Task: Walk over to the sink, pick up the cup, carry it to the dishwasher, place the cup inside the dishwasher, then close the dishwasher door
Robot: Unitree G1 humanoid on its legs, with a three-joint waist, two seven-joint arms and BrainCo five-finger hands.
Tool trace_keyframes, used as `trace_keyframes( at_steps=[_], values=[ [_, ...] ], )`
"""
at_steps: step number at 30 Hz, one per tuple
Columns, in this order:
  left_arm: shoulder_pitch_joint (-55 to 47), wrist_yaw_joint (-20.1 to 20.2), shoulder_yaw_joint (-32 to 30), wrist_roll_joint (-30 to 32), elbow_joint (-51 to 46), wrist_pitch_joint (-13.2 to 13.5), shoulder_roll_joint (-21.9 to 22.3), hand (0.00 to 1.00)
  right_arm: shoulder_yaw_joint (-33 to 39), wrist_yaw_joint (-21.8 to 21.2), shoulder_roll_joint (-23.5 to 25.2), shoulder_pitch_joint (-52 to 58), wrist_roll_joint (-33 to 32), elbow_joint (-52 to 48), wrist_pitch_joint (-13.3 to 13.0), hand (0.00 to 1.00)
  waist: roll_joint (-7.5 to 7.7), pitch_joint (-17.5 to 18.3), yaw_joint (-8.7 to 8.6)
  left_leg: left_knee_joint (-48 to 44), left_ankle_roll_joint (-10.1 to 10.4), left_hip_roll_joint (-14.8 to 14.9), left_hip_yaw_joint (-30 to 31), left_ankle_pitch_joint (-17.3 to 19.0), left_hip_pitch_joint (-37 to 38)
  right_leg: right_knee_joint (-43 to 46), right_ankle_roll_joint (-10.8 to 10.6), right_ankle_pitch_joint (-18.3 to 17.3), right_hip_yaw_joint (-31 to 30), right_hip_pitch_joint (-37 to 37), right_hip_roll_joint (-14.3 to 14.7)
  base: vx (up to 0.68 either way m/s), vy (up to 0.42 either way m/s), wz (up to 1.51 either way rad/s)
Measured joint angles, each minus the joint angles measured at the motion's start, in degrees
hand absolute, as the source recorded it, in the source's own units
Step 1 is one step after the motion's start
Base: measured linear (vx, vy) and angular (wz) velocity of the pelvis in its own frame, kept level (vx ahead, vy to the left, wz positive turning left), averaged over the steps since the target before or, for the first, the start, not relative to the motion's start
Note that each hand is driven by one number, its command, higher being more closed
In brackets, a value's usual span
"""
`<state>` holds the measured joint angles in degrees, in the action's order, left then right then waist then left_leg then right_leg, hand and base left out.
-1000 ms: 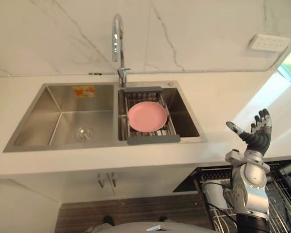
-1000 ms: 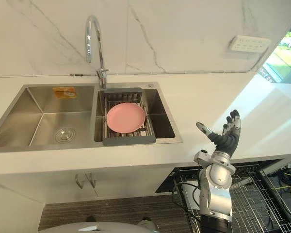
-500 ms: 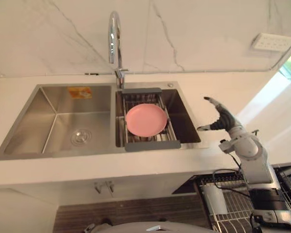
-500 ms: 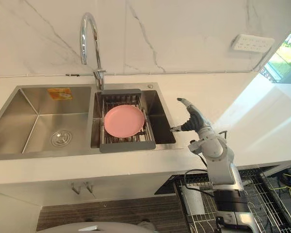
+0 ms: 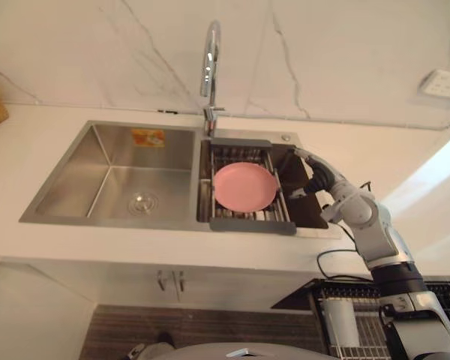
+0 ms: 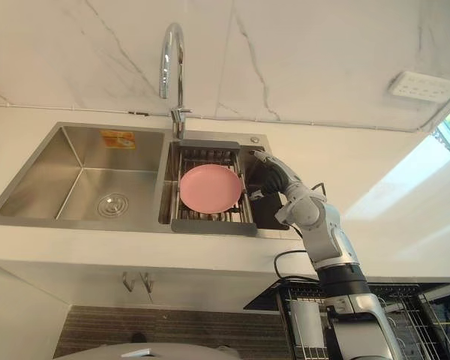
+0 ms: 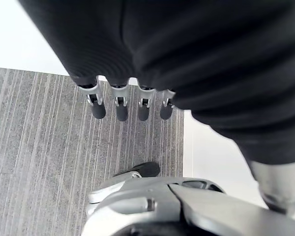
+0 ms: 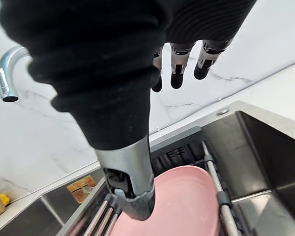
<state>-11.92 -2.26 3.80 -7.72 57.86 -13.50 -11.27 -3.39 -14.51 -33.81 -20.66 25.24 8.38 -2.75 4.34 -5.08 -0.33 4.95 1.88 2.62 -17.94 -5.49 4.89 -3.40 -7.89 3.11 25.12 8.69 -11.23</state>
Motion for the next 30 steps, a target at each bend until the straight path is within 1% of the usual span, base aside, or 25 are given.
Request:
trace_keyframes(
  at_steps=[3, 4, 5, 8, 9, 12, 15, 20, 21, 25, 30],
  values=[
    [-0.22, 0.05, -0.42, 0.13, -0.06, 0.07, 0.02, 0.0, -0.83, 0.0, 0.0, -0.79, 1.64, 1.11, -1.22, 0.0, 0.23, 0.02, -0.01, 0.0, -0.39, -0.25, 0.78, -0.26, 0.01, -0.15, -0.31, 0.4, 0.87, 0.65, -0.21, 0.03, 0.017, 0.16],
    [-0.28, 0.04, -0.45, 0.07, -0.57, 0.08, -0.03, 0.0, -1.11, -0.1, 0.0, -1.11, 2.48, 2.25, -1.65, 0.0, 0.34, 0.0, 0.49, 0.0, -0.43, -0.27, 0.8, -0.29, 0.0, -0.19, -0.32, 0.41, 0.9, 0.67, -0.2, 0.0, 0.0, 0.0],
    [-0.47, -0.06, -0.52, -0.93, -0.86, 0.13, -0.1, 0.0, -1.17, -0.35, 0.01, -1.17, 2.98, 2.91, -2.26, 0.0, 0.38, -0.02, 0.85, 0.0, -0.47, -0.3, 0.82, -0.32, -0.01, -0.17, -0.33, 0.42, 0.93, 0.69, -0.2, 0.0, 0.0, 0.0],
    [-1.06, -0.07, -1.49, -3.52, -0.93, 0.01, -0.1, 0.0, -2.61, -0.58, 0.0, -2.08, 4.42, 4.89, -3.31, 0.0, 0.5, -0.05, 0.83, 0.0, -0.49, -0.58, 1.21, -0.33, 0.0, -0.16, -0.44, 0.49, 1.33, 1.0, -0.32, 0.01, 0.007, 0.05],
    [-1.08, -0.05, -1.49, -3.51, -0.93, 0.01, -0.11, 0.0, -2.99, -0.62, 0.0, -2.12, 4.43, 5.15, -3.36, 0.0, 0.52, -0.06, 0.78, 0.0, -0.5, -0.64, 1.38, -0.34, 0.0, -0.16, -0.46, 0.48, 1.49, 1.1, -0.36, 0.01, 0.016, 0.1],
    [-1.09, 0.0, -1.51, -3.5, -0.99, 0.09, -0.16, 0.0, -4.33, -1.56, 0.03, -2.21, 5.09, 7.49, -4.71, 0.0, 0.68, -0.16, 0.97, 0.01, -0.62, -1.0, 2.17, -0.42, -0.07, -0.12, -0.63, 0.4, 2.38, 1.52, -0.59, 0.01, 0.023, 0.14],
    [-1.05, -0.02, -1.52, -3.5, -1.13, 0.13, -0.28, 0.0, -6.1, -1.59, 0.11, -2.43, 6.7, 8.64, -5.91, 0.0, 0.91, -0.3, 1.66, 0.01, -0.51, -1.02, 2.23, -0.34, -0.09, -0.04, -0.63, 0.39, 2.41, 1.52, -0.61, 0.0, 0.008, 0.02],
    [-1.05, -0.05, -1.52, -3.45, -1.16, 0.07, -0.37, 0.0, -8.4, -1.76, 0.15, -2.57, 6.79, 9.23, -6.39, 0.0, 1.06, -0.4, 2.1, 0.02, -0.48, -1.09, 2.36, -0.23, -0.09, 0.21, -0.54, 0.14, 2.49, 1.52, -0.75, 0.0, 0.0, 0.0],
    [-1.05, -0.05, -1.51, -3.45, -1.15, -0.02, -0.45, 0.0, -9.02, -1.83, 0.32, -2.74, 7.72, 10.56, -6.73, 0.0, 1.17, -0.47, 2.19, 0.02, -0.49, -1.11, 2.38, -0.23, -0.09, 0.25, -0.54, -0.16, 2.54, 1.51, -0.81, 0.0, 0.0, 0.0],
    [-1.04, -0.05, -1.53, -3.4, -1.16, -0.42, -0.57, 0.0, -9.99, -2.66, 1.48, -2.83, 9.8, 12.07, -6.73, 0.0, 1.42, -0.99, 2.21, 0.02, -0.53, -1.2, 2.47, -0.2, -0.1, 0.38, -0.71, -0.44, 2.62, 1.48, -0.99, 0.0, 0.0, 0.0],
    [-1.01, -0.03, -1.53, -3.36, -1.16, -0.57, -0.59, 0.0, -12.02, -1.86, 1.86, -2.9, 11.2, 14.25, -6.0, 0.0, 1.52, -1.59, 2.5, 0.01, -0.94, -1.74, 2.81, 0.03, -0.14, 0.98, -0.97, -0.7, 2.98, 1.48, -1.63, 0.02, 0.021, 0.04]
  ],
)
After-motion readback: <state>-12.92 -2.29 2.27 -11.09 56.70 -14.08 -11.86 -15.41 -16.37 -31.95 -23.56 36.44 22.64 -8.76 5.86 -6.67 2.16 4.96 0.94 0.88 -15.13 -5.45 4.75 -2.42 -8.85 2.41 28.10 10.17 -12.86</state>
